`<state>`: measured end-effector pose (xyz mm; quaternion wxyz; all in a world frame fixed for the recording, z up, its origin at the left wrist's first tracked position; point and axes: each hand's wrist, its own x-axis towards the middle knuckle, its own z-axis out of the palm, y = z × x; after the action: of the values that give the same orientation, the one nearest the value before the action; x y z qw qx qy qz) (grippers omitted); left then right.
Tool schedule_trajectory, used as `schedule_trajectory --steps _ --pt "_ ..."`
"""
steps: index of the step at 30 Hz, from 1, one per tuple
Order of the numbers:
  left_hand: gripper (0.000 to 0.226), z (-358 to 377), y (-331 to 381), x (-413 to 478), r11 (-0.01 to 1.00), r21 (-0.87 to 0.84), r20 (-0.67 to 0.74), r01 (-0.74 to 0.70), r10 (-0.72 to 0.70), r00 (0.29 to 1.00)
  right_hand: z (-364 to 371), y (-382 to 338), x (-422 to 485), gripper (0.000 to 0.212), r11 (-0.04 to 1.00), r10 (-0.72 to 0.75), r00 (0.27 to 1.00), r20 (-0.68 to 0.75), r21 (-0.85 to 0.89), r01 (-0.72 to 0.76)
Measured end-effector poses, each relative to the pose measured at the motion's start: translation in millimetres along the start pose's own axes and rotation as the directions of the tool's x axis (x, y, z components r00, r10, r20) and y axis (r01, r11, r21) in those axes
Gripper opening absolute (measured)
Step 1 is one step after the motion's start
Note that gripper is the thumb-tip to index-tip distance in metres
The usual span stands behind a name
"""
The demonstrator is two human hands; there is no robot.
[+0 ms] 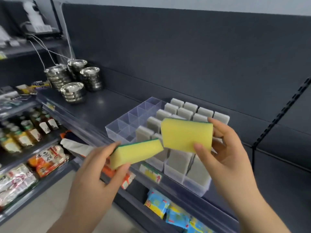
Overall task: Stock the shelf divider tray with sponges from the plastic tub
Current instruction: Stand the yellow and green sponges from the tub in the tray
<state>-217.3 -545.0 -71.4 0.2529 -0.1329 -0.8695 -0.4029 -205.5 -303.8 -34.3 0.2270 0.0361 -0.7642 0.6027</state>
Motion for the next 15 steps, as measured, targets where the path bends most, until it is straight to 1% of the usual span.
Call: schedule_trajectory --steps 5,11,13,15 --pt "0.052 -11 -37 90 0.988 0.087 -0.018 -0.124 0.126 0.992 22 -2 80 0.046 0.999 -0.029 0.999 -0.020 -0.033 0.028" --pt "0.054 -4 -96 142 0.998 -0.001 -0.025 -0.060 0.060 0.998 51 -5 144 0.041 0.975 -0.080 0.994 0.077 -0.201 0.094" --pt "0.051 7 -112 153 0.997 -0.061 -0.009 -0.038 0.037 0.999 63 -7 163 0.042 0.962 -0.074 0.989 0.125 -0.254 0.104" --pt "0.051 16 -128 167 0.992 -0.120 0.022 -0.031 0.034 0.999 75 -7 183 0.042 0.935 -0.050 0.989 0.139 -0.343 0.095"
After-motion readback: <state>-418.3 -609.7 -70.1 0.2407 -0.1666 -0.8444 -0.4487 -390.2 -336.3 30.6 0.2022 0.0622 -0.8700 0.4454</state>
